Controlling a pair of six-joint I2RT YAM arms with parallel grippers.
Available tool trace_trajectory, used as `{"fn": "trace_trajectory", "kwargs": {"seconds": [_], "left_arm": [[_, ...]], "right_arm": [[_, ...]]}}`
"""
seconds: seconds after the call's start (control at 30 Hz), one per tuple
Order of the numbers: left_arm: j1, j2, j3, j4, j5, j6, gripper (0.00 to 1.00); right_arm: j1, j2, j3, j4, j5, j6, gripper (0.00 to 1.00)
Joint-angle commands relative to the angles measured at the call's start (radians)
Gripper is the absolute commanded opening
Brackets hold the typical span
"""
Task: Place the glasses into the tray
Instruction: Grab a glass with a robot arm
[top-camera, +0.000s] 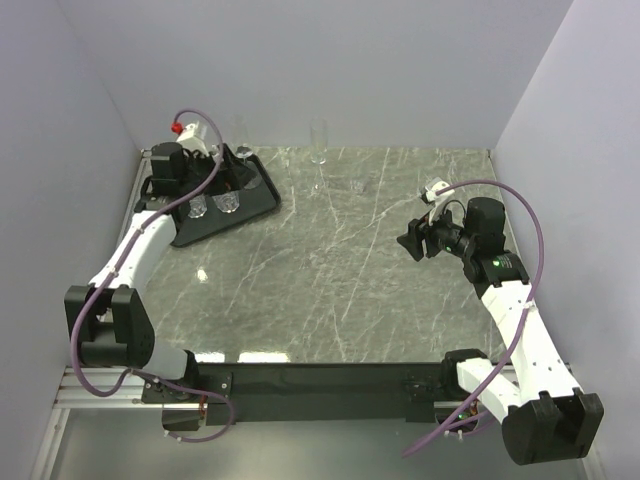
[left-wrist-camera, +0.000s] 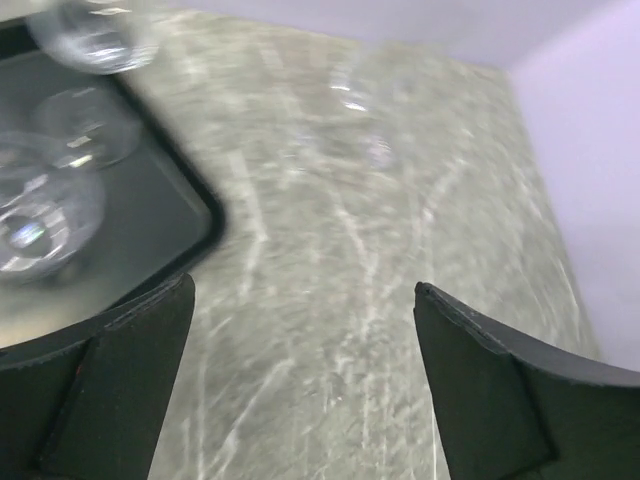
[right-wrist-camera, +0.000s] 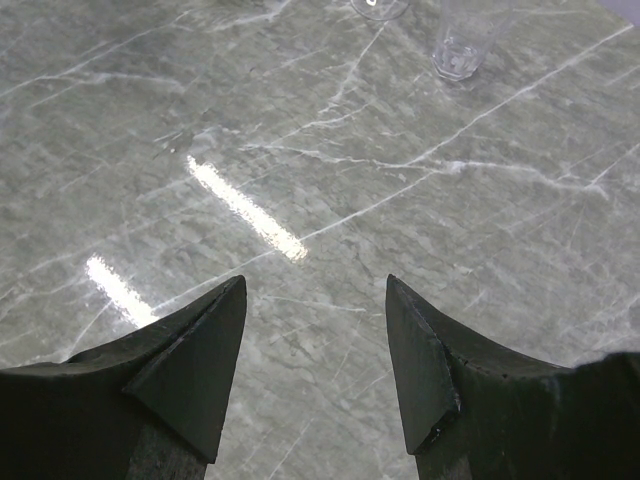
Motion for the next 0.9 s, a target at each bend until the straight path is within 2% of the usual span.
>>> {"fn": "trace_trajectory", "kwargs": {"seconds": [0.0,0.27,0.57,0.77,0.87], "left_arm": [[-0.037,-0.003,-0.025,0.211,0.216,0.072,0.98],[-0.187,0.087,-0.019,0.386,0.172,0.225,0.99],[-0.217,0.322,0.137,0.485,0.127,0.181,0.99],[-0.269,0.441,0.268,0.456,0.020,0.247,0.99],[-0.273,0.472,0.286,0.500,-0.020,0.260,0.99]], "right_arm": [[-0.011,-0.024,-0.007,0.035,-0.017,-0.014,0.65],[-0.014,-0.047,-0.025,0.055,-0.015,-0.032,0.65],[-0.017,-0.063,-0.039,0.076,0.002,-0.043,0.66],[-0.015,-0.064,-0.038,0.073,-0.001,-0.043,0.66],[-0.018,-0.065,-0.036,0.073,0.000,-0.045,0.66]]}}
